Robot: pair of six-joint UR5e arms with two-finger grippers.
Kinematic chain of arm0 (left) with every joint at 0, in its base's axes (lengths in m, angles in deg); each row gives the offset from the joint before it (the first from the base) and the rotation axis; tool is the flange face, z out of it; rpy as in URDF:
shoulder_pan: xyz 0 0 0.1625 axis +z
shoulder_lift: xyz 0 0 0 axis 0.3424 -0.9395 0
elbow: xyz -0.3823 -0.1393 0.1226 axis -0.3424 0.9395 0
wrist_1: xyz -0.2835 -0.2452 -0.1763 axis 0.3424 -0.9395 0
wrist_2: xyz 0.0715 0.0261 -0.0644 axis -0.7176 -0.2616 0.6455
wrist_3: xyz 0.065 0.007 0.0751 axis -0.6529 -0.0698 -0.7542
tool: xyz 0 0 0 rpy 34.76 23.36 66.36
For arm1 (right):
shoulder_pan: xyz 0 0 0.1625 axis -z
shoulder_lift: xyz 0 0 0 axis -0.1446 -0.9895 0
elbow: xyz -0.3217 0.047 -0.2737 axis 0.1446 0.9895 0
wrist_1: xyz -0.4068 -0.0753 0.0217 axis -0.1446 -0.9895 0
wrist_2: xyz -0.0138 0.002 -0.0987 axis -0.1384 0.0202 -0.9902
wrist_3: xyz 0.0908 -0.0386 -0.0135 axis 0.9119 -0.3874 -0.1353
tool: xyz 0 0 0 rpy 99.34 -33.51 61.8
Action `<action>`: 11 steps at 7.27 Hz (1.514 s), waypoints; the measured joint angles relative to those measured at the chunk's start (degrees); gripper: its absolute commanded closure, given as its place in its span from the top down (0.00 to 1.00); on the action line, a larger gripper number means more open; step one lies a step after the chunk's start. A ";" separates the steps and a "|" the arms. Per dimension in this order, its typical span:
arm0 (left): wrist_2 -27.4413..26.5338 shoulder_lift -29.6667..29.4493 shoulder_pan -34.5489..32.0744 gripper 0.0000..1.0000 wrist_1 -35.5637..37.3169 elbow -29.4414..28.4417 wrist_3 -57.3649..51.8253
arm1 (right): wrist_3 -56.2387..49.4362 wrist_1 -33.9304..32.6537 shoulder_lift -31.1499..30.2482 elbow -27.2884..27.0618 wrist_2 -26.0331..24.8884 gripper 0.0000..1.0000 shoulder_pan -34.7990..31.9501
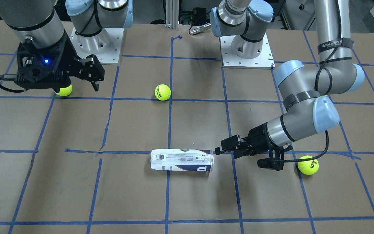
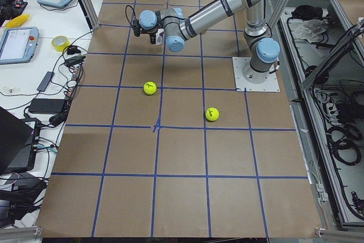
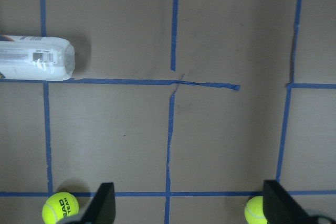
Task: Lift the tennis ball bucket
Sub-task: 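Grasp the can's open end with the left gripper while the right arm withdraws, then lift the can with the left gripper and tilt it upright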
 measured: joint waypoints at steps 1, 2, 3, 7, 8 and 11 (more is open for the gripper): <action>0.25 -1.21 -0.75 1.00 0.23 0.01 0.02 | 2.50 -0.06 -0.56 -0.15 -1.22 0.99 0.03; 0.39 -2.25 -1.61 1.00 0.84 0.02 -0.04 | 3.66 -0.68 -0.78 -0.45 -1.26 0.99 0.04; 0.47 -3.22 -2.55 1.00 1.70 0.02 -0.11 | 4.09 -2.24 -0.93 -0.79 -1.18 0.99 0.05; 0.69 -4.94 -4.82 0.64 2.53 0.09 0.03 | 4.25 -6.92 -1.04 -2.46 0.63 1.00 0.06; 0.70 -5.29 -5.09 0.01 2.58 0.00 -0.15 | 4.24 -7.01 -1.03 -2.68 0.81 1.00 0.06; 3.36 -5.50 -5.24 0.00 2.05 -0.45 0.82 | 4.28 -7.89 -0.96 -3.92 0.88 1.00 0.05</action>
